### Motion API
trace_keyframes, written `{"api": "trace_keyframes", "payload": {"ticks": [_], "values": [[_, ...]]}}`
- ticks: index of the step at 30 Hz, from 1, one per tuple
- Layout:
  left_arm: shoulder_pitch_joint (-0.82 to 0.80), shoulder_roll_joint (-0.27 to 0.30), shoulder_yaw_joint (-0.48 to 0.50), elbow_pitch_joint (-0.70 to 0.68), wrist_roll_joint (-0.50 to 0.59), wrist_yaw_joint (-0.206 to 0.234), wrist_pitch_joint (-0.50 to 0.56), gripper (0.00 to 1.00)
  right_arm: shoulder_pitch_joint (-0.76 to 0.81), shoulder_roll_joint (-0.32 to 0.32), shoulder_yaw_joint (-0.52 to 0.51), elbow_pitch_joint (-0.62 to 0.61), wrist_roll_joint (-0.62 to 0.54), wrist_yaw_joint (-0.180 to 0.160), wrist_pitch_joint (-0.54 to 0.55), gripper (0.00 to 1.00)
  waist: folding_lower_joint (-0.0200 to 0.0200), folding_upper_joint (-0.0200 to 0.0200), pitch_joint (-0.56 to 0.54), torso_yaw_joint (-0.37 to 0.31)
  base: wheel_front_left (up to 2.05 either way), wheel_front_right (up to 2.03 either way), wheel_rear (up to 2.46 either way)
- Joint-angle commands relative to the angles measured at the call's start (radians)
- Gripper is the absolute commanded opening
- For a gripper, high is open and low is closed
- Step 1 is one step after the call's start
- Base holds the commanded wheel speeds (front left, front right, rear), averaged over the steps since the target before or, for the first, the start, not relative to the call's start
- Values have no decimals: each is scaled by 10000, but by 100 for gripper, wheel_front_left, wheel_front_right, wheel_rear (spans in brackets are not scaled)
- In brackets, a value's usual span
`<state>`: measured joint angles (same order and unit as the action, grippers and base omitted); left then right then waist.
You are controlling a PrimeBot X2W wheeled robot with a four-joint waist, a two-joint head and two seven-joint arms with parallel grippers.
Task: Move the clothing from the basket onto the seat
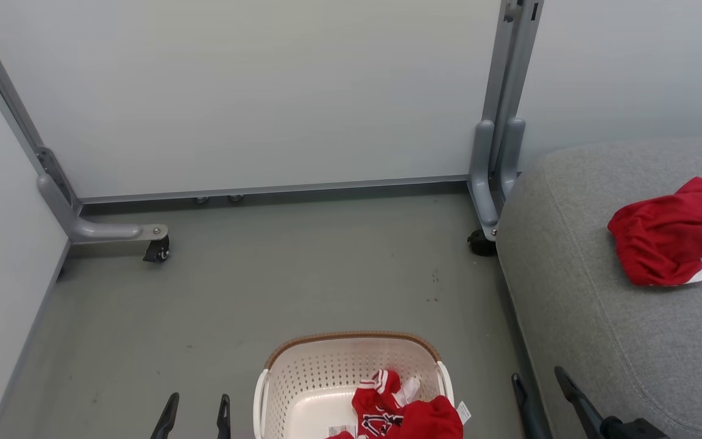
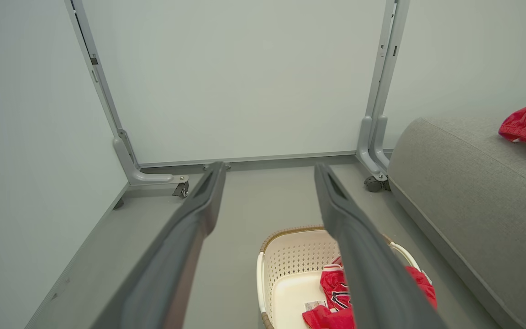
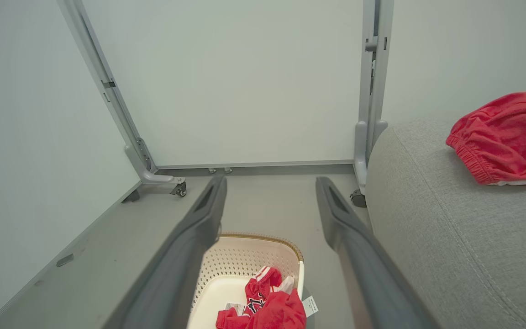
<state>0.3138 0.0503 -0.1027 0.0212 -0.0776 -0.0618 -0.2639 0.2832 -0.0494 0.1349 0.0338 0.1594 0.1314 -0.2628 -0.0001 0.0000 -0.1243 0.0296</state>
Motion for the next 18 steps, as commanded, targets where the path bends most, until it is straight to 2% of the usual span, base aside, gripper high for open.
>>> {"api": "trace_keyframes", "payload": {"ticks": [1,11,18], "values": [[-230,7,-79,52,-113,0,-7,100,-2,-22,-54,24,-18,-13,-30,100,1,0,94,-8,0,0,0],[-1176,12,-856,601,-266,-57,-7,100,-519,-108,-623,-94,-154,-13,-30,100,1,0,1355,-49,0,0,0],[-2952,13,-1317,1154,-314,-128,-7,100,-2086,-366,-1270,-616,-224,-13,-30,100,1,0,3999,-248,0,0,0]]}}
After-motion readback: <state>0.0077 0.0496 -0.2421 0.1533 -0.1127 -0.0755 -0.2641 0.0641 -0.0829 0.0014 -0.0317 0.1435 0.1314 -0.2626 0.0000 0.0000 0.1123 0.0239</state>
